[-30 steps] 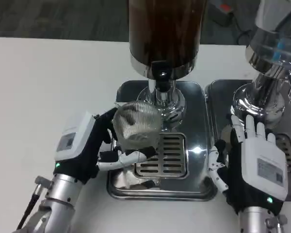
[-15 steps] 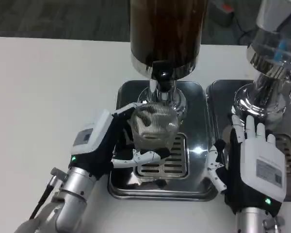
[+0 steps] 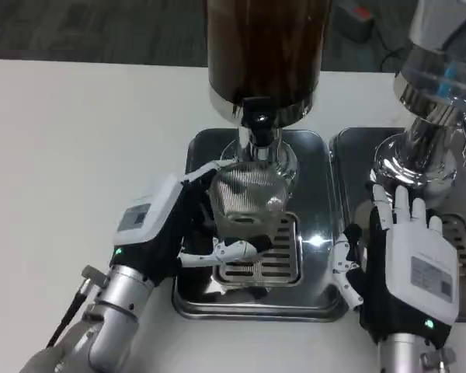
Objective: Grasp the cup under the faucet to collect the drink, then remove the cup.
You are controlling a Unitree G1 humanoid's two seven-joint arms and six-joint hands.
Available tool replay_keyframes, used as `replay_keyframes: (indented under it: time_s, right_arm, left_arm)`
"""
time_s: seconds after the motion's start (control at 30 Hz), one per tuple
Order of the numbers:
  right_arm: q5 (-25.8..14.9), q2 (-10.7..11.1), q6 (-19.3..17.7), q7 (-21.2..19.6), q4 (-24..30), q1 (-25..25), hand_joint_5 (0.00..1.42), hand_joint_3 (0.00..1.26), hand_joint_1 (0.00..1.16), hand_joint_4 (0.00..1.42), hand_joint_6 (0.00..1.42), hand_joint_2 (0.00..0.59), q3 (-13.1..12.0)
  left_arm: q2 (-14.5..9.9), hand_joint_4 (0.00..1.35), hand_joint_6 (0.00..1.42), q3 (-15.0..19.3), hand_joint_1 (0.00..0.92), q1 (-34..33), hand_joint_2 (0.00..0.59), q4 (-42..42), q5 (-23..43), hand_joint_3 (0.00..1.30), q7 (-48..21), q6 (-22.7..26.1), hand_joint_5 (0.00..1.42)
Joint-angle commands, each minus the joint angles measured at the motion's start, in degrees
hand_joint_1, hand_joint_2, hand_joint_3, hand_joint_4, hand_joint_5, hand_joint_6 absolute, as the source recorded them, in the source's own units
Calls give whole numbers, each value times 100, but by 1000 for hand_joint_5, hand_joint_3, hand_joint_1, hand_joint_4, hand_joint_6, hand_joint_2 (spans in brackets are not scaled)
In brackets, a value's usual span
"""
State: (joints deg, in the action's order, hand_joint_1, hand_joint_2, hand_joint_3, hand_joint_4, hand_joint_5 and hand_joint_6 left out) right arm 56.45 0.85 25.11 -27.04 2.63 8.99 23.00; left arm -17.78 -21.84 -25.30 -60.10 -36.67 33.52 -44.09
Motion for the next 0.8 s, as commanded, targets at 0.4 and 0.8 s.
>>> replay_keyframes:
  time_s: [0.4,0.8]
  right_arm:
    - [-39,125,-39,83,-40,-114,0,108,210,0,0,581,67]
    - [798,498,210,203,34,-216,0,66,119,0,0,545,325]
  left_arm:
    - [-282,325,667,542,0,339,0,289,682,114,-349,-406,609]
    - [-1122,0,5,1046,0,1017,51,578,879,0,-911,-553,29]
